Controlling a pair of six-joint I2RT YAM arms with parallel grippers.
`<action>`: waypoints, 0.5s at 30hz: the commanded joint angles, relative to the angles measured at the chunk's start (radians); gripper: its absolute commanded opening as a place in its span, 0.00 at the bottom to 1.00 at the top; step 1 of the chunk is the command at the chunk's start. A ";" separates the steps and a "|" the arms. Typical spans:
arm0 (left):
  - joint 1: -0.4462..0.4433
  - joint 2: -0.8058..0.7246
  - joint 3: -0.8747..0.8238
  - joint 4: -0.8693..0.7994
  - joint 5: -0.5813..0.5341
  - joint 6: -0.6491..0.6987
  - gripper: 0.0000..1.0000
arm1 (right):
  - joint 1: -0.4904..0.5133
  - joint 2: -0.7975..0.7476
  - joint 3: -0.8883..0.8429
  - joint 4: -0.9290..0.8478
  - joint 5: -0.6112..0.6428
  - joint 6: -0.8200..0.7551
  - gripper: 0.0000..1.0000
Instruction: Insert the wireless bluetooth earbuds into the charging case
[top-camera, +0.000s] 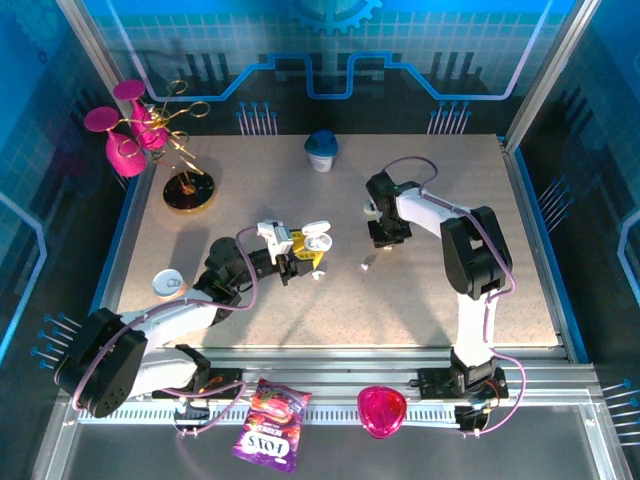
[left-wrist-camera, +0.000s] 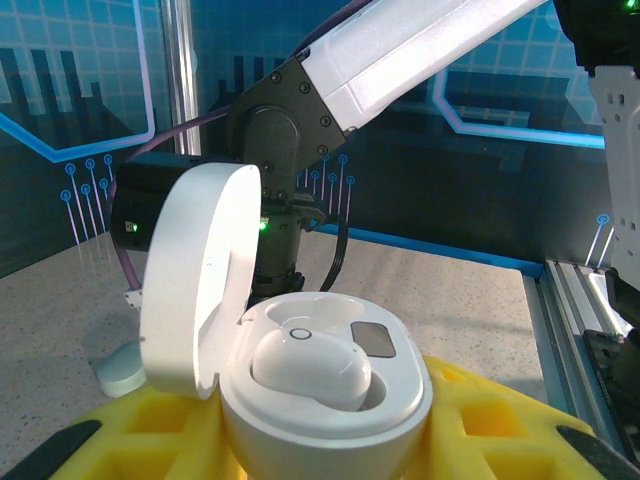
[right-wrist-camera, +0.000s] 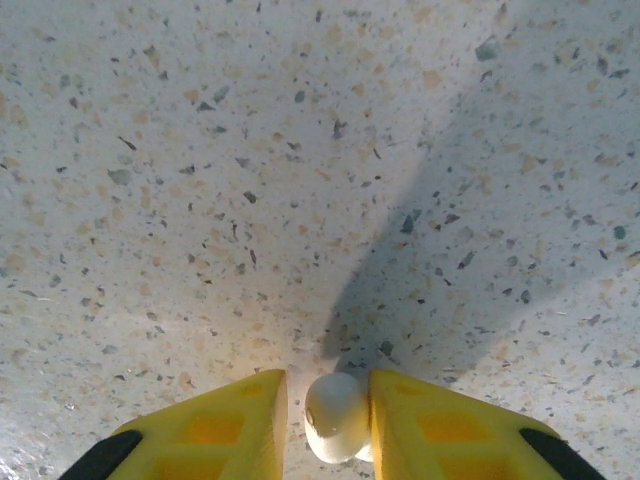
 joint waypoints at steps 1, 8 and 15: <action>-0.003 -0.015 0.003 0.003 0.019 0.027 0.24 | 0.006 0.023 0.018 -0.043 0.000 -0.018 0.25; -0.003 -0.018 0.003 0.001 0.019 0.024 0.25 | 0.004 0.013 -0.003 -0.031 -0.002 -0.016 0.18; -0.002 0.001 -0.011 0.031 0.003 0.012 0.25 | 0.004 -0.154 -0.070 -0.002 -0.032 -0.016 0.17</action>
